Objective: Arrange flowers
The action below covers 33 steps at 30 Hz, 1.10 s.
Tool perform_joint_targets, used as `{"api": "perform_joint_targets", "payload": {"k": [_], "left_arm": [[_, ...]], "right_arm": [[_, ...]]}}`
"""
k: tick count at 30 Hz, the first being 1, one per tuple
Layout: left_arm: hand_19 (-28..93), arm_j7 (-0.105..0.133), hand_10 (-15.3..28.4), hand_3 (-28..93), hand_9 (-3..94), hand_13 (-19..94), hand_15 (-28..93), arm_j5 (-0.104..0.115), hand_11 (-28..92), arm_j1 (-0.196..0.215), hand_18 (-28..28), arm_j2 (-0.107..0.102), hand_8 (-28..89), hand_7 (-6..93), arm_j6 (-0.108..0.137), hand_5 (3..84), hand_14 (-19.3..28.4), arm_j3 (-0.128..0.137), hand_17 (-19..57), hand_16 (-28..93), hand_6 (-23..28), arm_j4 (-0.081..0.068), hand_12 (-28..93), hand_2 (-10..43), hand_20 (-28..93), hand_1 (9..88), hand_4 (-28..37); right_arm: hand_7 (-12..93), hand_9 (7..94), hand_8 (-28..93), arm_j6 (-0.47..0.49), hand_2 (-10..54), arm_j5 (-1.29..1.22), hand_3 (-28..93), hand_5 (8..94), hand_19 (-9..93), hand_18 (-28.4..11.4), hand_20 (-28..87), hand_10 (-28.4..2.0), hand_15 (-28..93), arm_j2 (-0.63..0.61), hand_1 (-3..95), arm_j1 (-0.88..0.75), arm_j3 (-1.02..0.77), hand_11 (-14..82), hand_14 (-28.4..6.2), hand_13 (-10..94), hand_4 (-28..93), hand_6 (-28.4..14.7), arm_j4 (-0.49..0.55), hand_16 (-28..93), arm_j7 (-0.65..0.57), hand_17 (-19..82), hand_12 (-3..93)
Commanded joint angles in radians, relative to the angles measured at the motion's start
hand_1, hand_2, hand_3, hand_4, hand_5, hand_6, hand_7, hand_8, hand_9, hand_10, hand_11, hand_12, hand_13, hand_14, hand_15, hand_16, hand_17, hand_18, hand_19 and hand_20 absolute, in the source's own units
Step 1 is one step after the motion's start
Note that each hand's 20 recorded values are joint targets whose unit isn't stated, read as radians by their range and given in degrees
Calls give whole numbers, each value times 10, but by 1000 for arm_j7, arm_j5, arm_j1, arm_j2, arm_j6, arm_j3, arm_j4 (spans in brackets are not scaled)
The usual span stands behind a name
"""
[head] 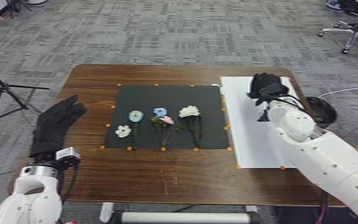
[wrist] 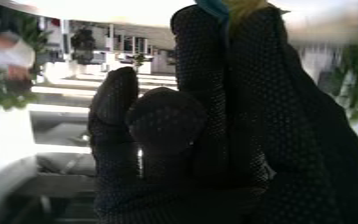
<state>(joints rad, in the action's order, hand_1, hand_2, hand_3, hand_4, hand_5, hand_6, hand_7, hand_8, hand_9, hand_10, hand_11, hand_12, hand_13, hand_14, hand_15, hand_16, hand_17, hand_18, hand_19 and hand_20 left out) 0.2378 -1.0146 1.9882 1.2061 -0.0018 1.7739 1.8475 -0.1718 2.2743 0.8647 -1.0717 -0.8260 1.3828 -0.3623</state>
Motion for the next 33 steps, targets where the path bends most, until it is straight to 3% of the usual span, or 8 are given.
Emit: {"api": "perform_joint_targets", "payload": {"k": [1, 4, 10, 27, 33], "left_arm": [[141, -5, 140, 678, 469, 363, 233, -1, 207, 25, 143, -5, -68, 127, -3, 451, 186, 18, 47, 5, 36, 20, 129, -4, 206, 281, -249], [141, -4, 140, 678, 469, 363, 233, -1, 206, 33, 143, -6, -68, 128, 5, 451, 185, 23, 47, 5, 36, 27, 129, -4, 206, 281, -249], [141, -8, 140, 678, 468, 362, 232, -6, 206, 25, 143, -10, -69, 129, 1, 452, 185, 19, 47, 5, 35, 25, 128, -4, 205, 281, -251], [144, -12, 141, 682, 469, 361, 235, -3, 208, 34, 143, -4, -69, 131, 6, 452, 186, 12, 45, 5, 36, 26, 128, -4, 206, 277, -253], [144, -16, 141, 684, 468, 360, 236, -6, 209, 27, 143, -7, -70, 132, -5, 452, 186, 10, 44, 4, 36, 21, 127, -5, 205, 276, -253]], "right_arm": [[182, 882, 44, -23, -95, -73, 553, 795, 703, -222, 562, -105, 695, -99, 607, -68, -28, 82, -80, 786, -167, 21, 294, 331, -70, 363, 296], [176, 885, 48, 3, -95, -107, 551, 799, 705, -223, 562, -108, 695, -95, 609, -115, -28, 82, -81, 786, -164, 20, 371, 333, -65, 365, 297], [167, 889, 53, 37, -95, -116, 546, 805, 707, -226, 561, -112, 693, -54, 611, -197, -17, 83, -82, 787, -156, 18, 448, 336, -56, 365, 294], [157, 889, 60, 57, -95, -142, 534, 811, 708, -227, 558, -113, 690, 50, 616, -297, -26, 83, -82, 786, -147, 18, 417, 338, -67, 364, 294], [157, 888, 60, 56, -95, -133, 533, 811, 707, -227, 557, -112, 687, 52, 616, -299, -11, 82, -81, 785, -147, 18, 411, 338, -70, 362, 294]]}}
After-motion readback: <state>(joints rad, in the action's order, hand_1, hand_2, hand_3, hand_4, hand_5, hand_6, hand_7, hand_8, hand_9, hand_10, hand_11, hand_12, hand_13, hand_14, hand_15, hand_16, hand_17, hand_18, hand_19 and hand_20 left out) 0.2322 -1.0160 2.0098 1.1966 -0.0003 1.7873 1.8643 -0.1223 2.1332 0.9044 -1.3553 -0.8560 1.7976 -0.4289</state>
